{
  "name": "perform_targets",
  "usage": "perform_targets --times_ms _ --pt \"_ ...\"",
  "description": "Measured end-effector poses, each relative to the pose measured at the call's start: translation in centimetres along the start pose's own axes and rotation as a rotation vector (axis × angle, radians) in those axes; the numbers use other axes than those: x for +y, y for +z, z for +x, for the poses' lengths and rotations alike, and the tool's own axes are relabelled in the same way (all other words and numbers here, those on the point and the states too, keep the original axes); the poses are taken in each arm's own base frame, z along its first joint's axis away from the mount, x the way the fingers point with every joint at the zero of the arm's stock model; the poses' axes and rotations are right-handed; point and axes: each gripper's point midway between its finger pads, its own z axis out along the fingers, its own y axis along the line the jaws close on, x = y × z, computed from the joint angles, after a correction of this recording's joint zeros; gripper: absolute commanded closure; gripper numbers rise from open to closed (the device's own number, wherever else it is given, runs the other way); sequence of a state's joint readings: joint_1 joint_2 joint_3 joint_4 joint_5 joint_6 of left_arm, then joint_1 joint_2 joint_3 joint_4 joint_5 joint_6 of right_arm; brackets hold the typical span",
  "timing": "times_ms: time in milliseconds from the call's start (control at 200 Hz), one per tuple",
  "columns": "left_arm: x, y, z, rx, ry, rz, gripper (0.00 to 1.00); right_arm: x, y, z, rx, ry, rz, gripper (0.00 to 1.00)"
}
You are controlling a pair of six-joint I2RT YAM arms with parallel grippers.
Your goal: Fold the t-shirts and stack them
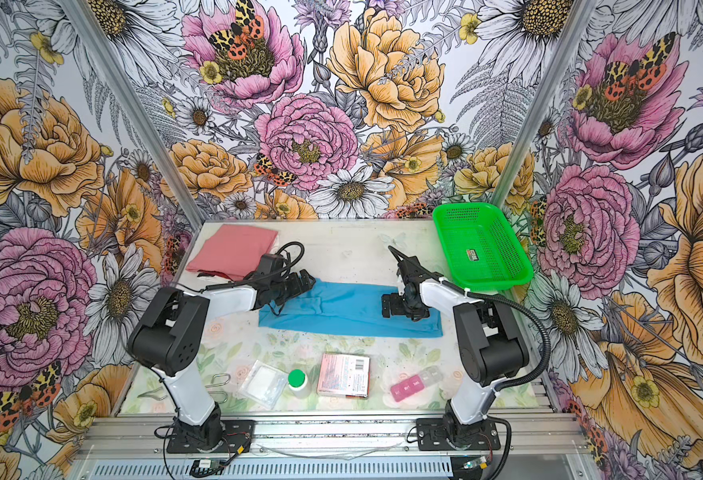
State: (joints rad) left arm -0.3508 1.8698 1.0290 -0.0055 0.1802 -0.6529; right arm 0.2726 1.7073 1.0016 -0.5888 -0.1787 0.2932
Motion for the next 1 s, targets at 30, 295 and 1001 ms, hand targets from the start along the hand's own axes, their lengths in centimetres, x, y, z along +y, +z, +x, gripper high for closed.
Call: perform_targets --times_ms 30,295,1001 --pt "-0.7 1.1 -1.0 -0.014 0.005 0.013 0.01 0.1 0.0 0.2 -0.001 -0.004 -0.002 0.01" --pt "-8.6 9.9 -7.3 -0.09 0.071 0.176 0.01 2.5 0.1 1.5 0.012 -0.054 -0.037 0.0" --pt "-12.0 8.5 -14.3 -0.055 0.122 0.354 0.01 12.1 -7.2 -0.2 -0.164 0.057 -0.433 0.0"
